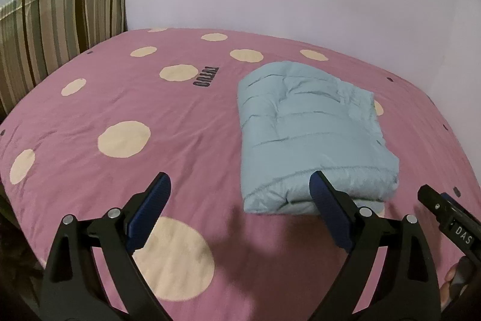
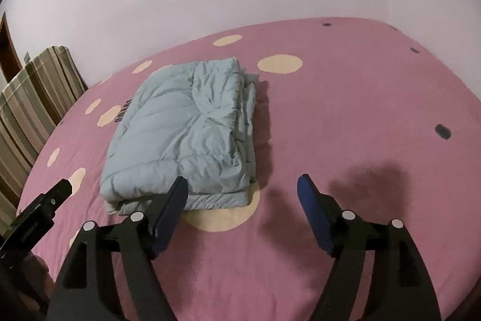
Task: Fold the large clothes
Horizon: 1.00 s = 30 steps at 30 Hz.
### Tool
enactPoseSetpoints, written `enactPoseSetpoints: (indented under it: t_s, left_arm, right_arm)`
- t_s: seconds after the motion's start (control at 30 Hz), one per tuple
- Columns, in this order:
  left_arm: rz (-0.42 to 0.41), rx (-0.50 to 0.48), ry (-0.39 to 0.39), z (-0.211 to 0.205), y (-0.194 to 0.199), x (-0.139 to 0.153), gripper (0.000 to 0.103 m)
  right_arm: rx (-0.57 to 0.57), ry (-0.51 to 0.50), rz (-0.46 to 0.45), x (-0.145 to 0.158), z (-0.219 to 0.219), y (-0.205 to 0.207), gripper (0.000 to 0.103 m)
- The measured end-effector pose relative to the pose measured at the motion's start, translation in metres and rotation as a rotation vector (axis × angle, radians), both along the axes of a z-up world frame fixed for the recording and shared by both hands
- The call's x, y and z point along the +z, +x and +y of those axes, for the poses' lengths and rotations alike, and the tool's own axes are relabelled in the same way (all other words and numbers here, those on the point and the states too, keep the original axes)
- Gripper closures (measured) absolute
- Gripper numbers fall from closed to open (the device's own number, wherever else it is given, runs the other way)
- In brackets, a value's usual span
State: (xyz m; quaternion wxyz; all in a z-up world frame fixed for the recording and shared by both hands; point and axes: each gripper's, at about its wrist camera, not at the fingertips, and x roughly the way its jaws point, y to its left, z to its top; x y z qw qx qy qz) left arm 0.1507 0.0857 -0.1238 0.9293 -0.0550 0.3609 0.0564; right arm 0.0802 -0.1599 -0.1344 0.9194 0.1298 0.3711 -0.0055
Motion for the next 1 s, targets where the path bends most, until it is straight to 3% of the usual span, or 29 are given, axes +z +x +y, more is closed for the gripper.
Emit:
enactPoseSetpoints:
  t_s: [0.6, 1.0]
  left_arm:
    - [-0.109, -0.012, 0.025, -0.013, -0.049, 0.064, 0.005]
    - [-0.124, -0.02, 0.031, -0.018, -0.056, 0.074, 0.004]
  right_arm:
    - [0.0, -0.13, -0.143, 0.061, 0.022, -0.042, 0.022]
    - [-0.011, -0.142, -0.187, 0.073, 0.023, -0.051, 0.022]
